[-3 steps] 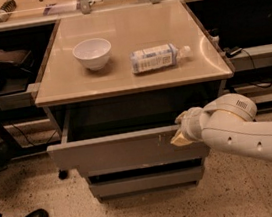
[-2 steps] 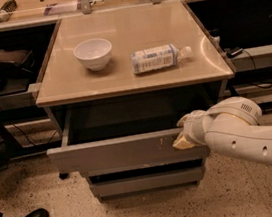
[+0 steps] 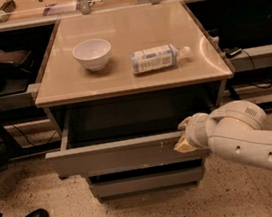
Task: Open top drawer
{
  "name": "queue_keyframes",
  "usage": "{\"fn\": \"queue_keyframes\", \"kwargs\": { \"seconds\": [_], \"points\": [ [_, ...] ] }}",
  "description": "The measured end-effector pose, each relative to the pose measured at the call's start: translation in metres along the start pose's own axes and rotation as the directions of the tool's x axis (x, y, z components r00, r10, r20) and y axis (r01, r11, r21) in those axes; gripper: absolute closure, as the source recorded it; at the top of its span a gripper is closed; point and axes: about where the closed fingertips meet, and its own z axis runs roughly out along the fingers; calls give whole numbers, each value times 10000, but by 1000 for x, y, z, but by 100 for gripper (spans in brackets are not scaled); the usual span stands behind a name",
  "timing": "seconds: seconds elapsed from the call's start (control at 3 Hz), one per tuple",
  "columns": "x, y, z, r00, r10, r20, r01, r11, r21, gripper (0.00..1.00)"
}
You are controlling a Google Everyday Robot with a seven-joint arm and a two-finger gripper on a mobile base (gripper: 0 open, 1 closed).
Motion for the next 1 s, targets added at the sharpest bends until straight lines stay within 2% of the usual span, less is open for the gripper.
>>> {"fn": "queue_keyframes", "kwargs": {
  "seconds": [1.0],
  "points": [
    [4,7,-9,10000,34,30,-34,10000,2,100]
  ]
}}
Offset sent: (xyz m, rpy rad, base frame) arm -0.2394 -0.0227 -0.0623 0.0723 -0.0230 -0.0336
